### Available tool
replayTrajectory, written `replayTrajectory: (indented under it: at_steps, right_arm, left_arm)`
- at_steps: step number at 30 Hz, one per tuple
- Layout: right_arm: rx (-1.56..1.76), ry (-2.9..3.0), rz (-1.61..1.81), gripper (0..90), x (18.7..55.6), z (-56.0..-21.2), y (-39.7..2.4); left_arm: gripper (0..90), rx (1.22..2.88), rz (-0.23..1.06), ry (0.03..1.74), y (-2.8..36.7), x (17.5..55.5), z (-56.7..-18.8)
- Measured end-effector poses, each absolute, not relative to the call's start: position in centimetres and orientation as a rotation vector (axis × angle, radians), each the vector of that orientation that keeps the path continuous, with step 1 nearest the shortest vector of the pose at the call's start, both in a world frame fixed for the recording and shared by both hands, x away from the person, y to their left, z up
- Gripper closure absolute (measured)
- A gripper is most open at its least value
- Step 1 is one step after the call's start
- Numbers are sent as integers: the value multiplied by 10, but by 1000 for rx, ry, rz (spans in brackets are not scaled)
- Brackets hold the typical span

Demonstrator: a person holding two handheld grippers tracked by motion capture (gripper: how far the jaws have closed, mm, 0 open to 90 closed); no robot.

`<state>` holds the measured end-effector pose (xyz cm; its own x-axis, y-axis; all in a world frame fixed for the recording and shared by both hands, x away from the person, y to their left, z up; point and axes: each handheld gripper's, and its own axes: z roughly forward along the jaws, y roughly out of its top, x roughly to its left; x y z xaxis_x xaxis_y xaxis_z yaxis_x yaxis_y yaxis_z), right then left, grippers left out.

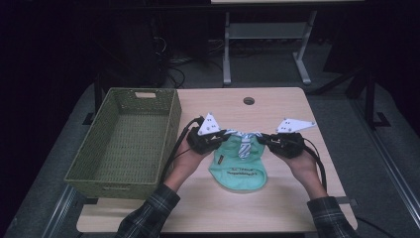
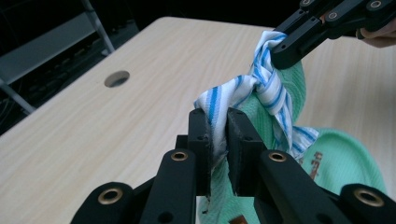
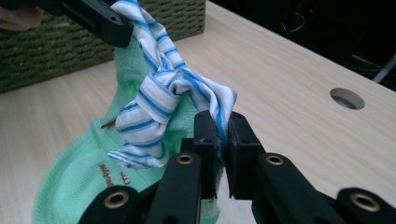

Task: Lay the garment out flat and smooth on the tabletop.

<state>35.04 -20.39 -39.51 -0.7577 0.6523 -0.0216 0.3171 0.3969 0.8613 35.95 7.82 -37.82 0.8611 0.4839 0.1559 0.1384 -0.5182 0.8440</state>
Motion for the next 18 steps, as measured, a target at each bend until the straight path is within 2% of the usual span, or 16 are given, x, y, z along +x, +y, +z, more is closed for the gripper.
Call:
replayTrajectory:
  at_steps: [18]
  right_arm:
    - [813, 2362, 1281, 828, 318, -419, -202]
  left_arm:
    - [792, 2164, 409, 412, 82, 327, -400]
